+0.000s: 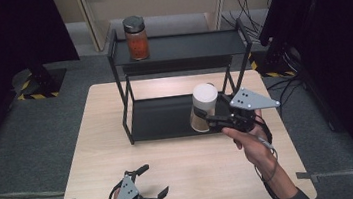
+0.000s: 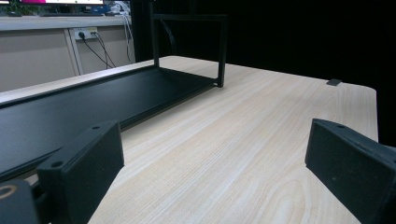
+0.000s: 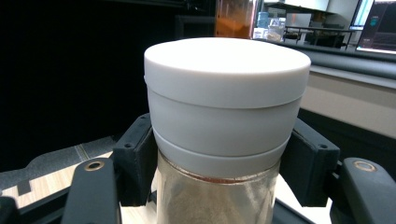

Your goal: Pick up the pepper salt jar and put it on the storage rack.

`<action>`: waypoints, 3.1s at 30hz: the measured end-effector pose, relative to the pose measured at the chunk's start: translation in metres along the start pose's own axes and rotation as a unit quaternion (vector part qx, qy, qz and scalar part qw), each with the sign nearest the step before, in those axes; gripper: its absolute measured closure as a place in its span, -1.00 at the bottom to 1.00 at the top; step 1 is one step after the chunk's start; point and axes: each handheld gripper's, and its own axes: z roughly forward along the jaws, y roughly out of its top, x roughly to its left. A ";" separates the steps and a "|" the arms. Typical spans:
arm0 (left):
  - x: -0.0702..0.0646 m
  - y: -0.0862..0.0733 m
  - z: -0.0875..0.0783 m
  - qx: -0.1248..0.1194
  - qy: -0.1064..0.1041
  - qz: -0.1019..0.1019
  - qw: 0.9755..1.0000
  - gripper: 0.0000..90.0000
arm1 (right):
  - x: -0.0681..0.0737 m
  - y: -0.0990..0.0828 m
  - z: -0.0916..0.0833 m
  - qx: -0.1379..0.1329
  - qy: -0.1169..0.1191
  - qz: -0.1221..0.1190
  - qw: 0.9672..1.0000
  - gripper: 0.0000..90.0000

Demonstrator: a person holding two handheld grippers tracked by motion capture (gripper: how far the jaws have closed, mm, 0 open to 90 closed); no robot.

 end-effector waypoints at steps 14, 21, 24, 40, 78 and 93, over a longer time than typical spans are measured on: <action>0.000 0.000 0.000 0.000 0.000 0.000 1.000 -0.91 | -0.006 0.038 0.015 -0.005 -0.004 0.003 1.000 -0.21; 0.000 0.000 0.000 0.000 0.001 -0.001 1.000 -0.91 | -0.007 0.061 0.023 -0.010 -0.009 -0.008 1.000 -0.21; 0.000 -0.001 -0.001 -0.001 0.001 -0.002 1.000 -0.91 | -0.008 0.070 0.028 -0.010 -0.011 -0.010 1.000 -0.21; 0.001 -0.001 0.000 0.001 0.000 -0.002 1.000 -0.91 | -0.018 0.103 0.053 -0.005 -0.039 -0.003 0.999 -0.21; 0.001 -0.001 -0.002 -0.003 -0.005 -0.003 1.000 -0.91 | -0.032 0.146 0.127 0.017 -0.132 0.019 0.991 -0.21; 0.001 -0.001 -0.004 -0.007 -0.004 -0.006 1.000 -0.91 | -0.039 0.142 0.145 0.021 -0.150 0.028 0.988 -0.21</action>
